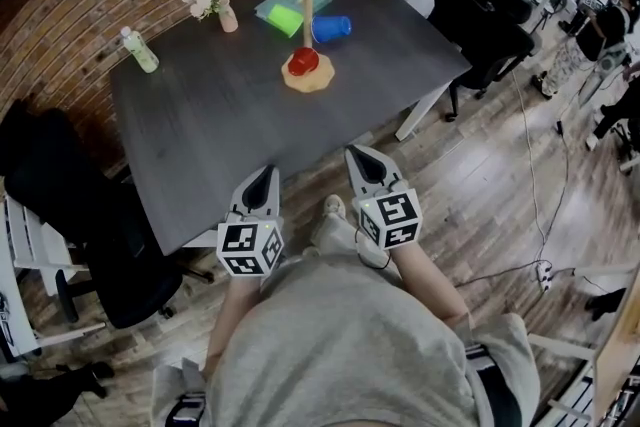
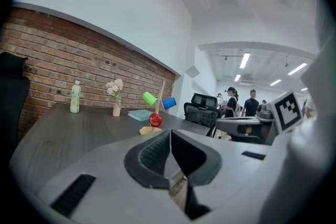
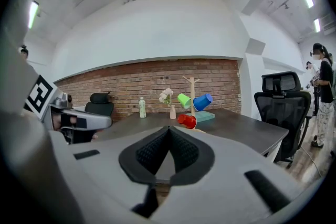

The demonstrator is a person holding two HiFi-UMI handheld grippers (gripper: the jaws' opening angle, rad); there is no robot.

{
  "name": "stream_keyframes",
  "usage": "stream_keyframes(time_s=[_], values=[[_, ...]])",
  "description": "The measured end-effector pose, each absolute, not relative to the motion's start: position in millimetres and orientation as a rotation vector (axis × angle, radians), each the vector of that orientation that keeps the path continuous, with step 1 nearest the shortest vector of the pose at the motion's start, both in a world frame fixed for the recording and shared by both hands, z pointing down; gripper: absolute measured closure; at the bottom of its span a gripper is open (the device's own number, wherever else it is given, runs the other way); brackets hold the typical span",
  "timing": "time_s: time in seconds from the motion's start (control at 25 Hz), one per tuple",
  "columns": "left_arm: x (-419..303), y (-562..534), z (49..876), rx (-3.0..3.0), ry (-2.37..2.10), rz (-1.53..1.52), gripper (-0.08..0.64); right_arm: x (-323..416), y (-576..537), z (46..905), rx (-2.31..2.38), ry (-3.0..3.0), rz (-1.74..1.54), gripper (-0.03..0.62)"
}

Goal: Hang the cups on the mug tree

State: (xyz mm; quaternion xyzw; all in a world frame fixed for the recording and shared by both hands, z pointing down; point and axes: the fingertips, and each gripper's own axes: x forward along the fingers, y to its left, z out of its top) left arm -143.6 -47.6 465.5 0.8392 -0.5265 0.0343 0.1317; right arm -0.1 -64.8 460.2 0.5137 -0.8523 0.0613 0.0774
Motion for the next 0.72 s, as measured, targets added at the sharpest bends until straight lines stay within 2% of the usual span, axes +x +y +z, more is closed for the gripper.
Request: stream_keyframes(time_s=[0.72], values=[[-145.9,-64.8,471.5,2.424,-1.525,0.135,0.546,0.6,-80.1,464.8,1.530,-2.554,0.215,0.592]])
